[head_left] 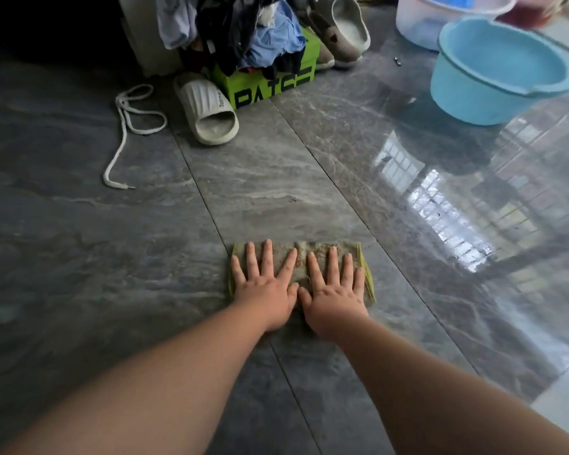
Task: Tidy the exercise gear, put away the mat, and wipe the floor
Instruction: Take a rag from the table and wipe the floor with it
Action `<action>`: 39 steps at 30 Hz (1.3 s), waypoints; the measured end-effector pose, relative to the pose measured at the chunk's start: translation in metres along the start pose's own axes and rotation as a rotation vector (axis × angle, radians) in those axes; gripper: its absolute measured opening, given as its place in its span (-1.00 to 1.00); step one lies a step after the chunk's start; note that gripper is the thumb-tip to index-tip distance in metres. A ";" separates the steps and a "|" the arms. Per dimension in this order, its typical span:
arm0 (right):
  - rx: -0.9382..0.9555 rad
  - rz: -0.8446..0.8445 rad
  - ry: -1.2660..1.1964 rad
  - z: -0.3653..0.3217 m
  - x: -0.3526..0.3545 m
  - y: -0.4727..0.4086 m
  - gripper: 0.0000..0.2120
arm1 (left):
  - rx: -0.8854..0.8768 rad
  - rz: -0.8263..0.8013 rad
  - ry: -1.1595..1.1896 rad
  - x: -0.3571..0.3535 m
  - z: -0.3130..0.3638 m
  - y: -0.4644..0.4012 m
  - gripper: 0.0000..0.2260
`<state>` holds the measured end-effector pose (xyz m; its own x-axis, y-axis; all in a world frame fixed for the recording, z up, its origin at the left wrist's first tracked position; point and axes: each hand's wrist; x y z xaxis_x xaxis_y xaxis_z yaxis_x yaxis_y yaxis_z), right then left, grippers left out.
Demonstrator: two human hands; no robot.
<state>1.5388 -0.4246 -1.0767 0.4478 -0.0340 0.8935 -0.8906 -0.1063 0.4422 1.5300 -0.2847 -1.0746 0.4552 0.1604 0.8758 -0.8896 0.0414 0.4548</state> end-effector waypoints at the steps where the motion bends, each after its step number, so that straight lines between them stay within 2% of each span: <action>1: 0.005 -0.006 -0.001 -0.003 -0.005 0.012 -0.36 | 0.002 0.001 -0.005 -0.006 -0.001 0.013 -0.43; 10: 0.092 -0.047 -0.003 -0.042 -0.038 0.090 -0.34 | 0.083 0.019 0.033 -0.045 -0.038 0.108 -0.42; 17: 0.180 -0.045 0.007 -0.086 -0.050 0.108 -0.32 | 0.139 0.033 0.036 -0.051 -0.087 0.139 -0.40; 24: 0.242 -0.042 0.088 -0.116 -0.035 0.070 -0.33 | 0.196 0.005 0.057 -0.030 -0.119 0.109 -0.39; 39: 0.124 -0.133 0.034 -0.177 0.011 -0.043 -0.31 | 0.122 -0.160 0.069 0.048 -0.184 -0.007 -0.39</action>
<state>1.5677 -0.2446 -1.0720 0.5560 0.0221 0.8309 -0.8061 -0.2296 0.5455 1.5518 -0.0958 -1.0653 0.5827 0.2286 0.7799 -0.7934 -0.0476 0.6068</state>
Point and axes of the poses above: each hand's wrist, its own y-axis away from the middle knuckle, its own x-axis out of the back of the hand, z = x × y, and after that the axes turned 5 degrees about -x, right-handed
